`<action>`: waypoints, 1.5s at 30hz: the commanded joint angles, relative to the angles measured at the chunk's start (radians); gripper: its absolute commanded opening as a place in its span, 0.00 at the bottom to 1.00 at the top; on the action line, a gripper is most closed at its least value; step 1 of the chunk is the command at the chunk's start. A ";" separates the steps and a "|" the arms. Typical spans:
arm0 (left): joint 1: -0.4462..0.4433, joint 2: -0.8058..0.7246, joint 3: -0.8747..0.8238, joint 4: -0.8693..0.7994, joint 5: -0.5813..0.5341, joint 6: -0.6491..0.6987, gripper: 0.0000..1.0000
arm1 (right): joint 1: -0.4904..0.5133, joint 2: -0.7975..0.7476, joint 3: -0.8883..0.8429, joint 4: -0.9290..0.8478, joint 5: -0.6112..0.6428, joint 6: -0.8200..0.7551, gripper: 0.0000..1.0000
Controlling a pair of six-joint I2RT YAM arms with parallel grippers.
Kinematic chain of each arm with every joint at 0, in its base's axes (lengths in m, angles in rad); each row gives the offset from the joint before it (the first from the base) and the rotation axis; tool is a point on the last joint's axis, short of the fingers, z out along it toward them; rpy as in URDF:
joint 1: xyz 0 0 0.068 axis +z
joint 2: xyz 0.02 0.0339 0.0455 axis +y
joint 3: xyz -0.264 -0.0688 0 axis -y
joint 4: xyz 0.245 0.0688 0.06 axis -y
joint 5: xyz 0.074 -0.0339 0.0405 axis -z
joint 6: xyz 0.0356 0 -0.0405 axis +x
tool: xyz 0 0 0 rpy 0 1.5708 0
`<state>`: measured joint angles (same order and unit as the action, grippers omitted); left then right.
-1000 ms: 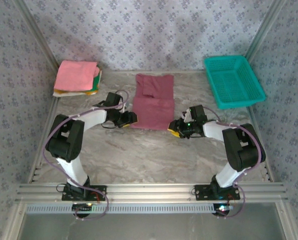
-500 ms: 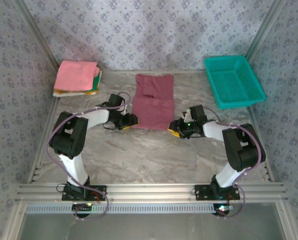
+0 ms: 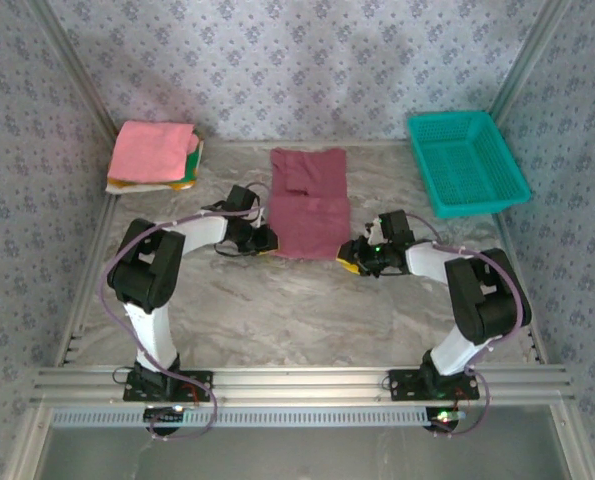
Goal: Fold and stack the t-shirts
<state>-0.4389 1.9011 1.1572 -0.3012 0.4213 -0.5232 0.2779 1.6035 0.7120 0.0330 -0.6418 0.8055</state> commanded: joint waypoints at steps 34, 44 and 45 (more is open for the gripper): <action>-0.012 -0.081 -0.023 -0.006 0.016 -0.028 0.00 | -0.030 0.111 0.049 0.083 0.109 0.107 0.43; -0.012 -0.069 -0.027 0.005 0.024 -0.031 0.00 | -0.026 0.151 0.068 0.091 0.125 0.115 0.37; -0.012 -0.068 -0.027 0.006 0.024 -0.030 0.00 | -0.022 0.153 0.070 0.087 0.135 0.115 0.34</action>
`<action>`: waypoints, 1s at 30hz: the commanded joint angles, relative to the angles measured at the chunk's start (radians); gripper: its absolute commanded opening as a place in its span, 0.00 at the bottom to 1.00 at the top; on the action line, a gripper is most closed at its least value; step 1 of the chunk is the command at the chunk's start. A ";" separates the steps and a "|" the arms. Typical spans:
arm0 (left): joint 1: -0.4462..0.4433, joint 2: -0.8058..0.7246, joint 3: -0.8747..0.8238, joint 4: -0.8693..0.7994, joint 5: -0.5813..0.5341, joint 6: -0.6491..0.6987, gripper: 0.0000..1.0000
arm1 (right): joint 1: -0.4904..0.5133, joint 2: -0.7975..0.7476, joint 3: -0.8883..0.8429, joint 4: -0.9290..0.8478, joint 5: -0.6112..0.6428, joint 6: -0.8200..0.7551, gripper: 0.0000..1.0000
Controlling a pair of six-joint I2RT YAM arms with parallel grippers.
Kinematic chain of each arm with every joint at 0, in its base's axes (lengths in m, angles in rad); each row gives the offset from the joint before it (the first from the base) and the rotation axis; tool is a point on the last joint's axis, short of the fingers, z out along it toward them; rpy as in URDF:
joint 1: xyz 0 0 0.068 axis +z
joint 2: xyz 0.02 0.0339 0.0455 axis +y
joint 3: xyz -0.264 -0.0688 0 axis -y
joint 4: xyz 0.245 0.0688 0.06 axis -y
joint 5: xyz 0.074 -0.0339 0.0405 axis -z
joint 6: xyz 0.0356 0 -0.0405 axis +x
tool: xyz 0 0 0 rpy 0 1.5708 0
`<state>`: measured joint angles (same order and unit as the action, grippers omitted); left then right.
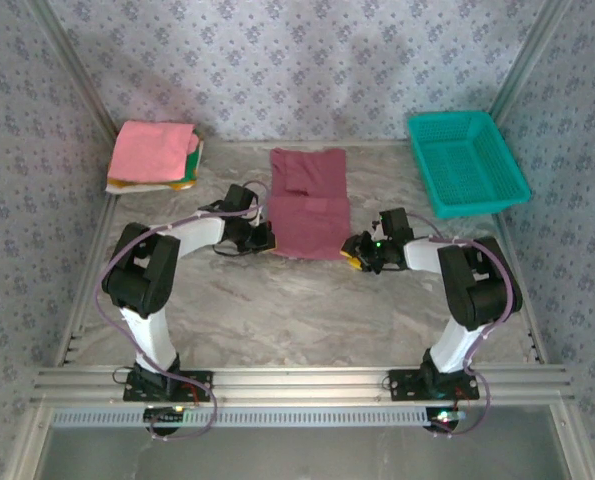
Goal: Fold and stack the t-shirts
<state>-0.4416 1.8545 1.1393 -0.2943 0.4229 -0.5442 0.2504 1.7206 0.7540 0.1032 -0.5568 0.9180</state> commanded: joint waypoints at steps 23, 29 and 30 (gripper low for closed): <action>0.004 -0.128 -0.094 0.014 -0.031 0.000 0.00 | 0.053 -0.093 0.055 -0.072 0.052 -0.086 0.00; -0.002 -0.157 -0.157 0.031 -0.046 0.000 0.00 | 0.094 -0.097 0.007 -0.069 0.054 -0.096 0.00; -0.003 -0.161 -0.173 0.030 -0.046 -0.002 0.00 | 0.096 -0.105 -0.009 -0.068 0.054 -0.093 0.00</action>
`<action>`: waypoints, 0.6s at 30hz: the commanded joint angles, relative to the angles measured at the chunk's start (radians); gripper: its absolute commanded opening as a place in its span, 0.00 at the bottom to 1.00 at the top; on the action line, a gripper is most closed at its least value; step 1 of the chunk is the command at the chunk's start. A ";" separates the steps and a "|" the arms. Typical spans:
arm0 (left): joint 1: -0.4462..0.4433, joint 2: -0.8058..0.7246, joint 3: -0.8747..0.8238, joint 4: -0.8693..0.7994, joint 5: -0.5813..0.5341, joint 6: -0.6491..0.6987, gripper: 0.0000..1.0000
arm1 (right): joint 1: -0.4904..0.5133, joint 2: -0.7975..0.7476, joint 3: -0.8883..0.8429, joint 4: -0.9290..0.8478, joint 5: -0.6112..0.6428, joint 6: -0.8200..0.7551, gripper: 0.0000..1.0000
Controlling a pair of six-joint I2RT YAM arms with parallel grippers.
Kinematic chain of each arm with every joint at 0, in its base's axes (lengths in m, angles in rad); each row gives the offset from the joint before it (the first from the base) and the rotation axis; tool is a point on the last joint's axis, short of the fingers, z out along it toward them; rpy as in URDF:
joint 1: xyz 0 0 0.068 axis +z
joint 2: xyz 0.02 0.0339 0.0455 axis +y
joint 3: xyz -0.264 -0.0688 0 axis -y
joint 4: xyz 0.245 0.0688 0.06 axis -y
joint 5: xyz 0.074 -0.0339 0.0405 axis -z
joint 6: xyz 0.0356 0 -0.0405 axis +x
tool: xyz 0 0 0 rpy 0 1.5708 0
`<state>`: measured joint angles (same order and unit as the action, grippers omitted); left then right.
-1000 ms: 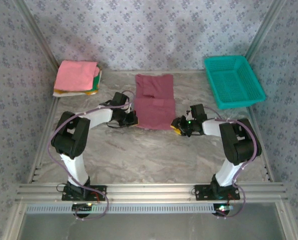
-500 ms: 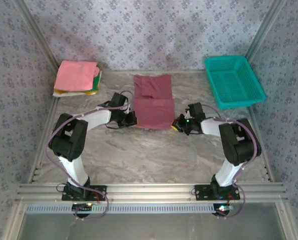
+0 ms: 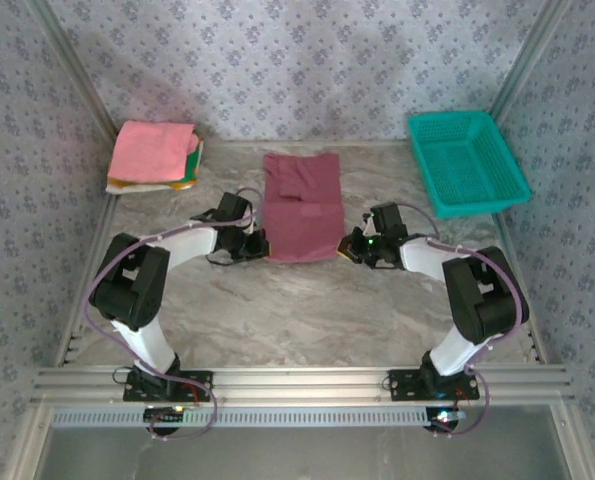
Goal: Fold and stack the t-shirts
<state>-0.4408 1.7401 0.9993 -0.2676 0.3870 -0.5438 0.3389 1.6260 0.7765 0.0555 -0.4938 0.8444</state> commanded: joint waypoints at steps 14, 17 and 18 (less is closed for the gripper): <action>-0.138 -0.279 -0.285 -0.017 -0.104 -0.101 0.00 | 0.116 -0.285 -0.230 -0.075 0.006 -0.003 0.00; -0.166 -0.365 -0.333 -0.045 -0.141 -0.137 0.00 | 0.130 -0.392 -0.289 -0.126 0.018 0.014 0.00; -0.166 -0.391 -0.348 -0.054 -0.149 -0.145 0.00 | 0.129 -0.425 -0.300 -0.147 0.026 0.013 0.00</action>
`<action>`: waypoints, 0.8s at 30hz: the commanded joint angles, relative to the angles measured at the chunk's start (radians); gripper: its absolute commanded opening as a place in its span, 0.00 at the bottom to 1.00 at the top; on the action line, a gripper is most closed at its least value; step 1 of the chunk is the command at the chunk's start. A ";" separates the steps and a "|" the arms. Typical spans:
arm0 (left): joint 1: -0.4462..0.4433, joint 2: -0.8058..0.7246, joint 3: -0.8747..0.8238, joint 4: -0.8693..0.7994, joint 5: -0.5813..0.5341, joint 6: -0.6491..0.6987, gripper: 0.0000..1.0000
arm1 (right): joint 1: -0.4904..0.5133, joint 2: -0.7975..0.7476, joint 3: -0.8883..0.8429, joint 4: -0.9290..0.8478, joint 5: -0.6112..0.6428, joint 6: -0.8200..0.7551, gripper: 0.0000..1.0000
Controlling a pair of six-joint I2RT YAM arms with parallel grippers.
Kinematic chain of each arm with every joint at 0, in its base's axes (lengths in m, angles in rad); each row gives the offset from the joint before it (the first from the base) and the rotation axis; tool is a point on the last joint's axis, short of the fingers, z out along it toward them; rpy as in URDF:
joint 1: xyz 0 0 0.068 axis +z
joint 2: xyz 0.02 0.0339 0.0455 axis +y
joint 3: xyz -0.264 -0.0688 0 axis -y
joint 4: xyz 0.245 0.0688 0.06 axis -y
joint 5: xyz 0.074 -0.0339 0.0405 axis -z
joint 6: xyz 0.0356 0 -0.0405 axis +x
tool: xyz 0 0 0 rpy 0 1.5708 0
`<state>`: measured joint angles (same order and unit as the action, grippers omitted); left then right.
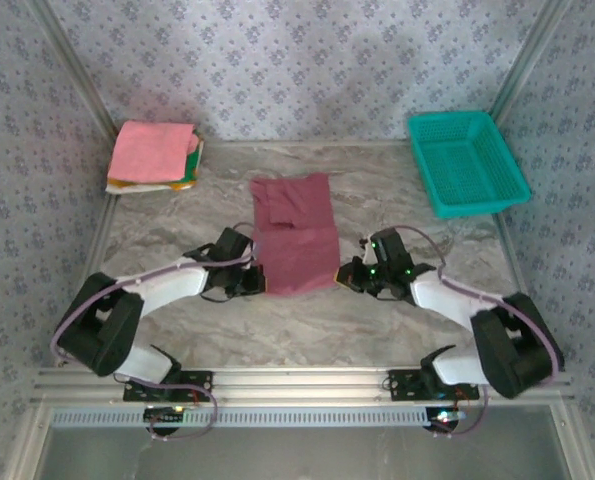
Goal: Fold and stack the t-shirts
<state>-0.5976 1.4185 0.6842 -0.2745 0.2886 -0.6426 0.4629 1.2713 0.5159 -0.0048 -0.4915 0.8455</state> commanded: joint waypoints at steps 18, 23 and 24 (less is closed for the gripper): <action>0.198 0.186 0.545 -0.300 0.078 0.257 0.00 | -0.155 0.261 0.491 -0.254 -0.080 -0.175 0.00; 0.240 0.352 0.708 -0.340 0.142 0.312 0.00 | -0.175 0.424 0.712 -0.329 -0.102 -0.225 0.00; 0.248 0.379 0.730 -0.338 0.146 0.313 0.00 | -0.181 0.454 0.747 -0.339 -0.105 -0.245 0.00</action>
<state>-0.3691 1.7401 1.3628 -0.5407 0.3752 -0.3897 0.2935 1.6722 1.1732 -0.2668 -0.5674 0.6617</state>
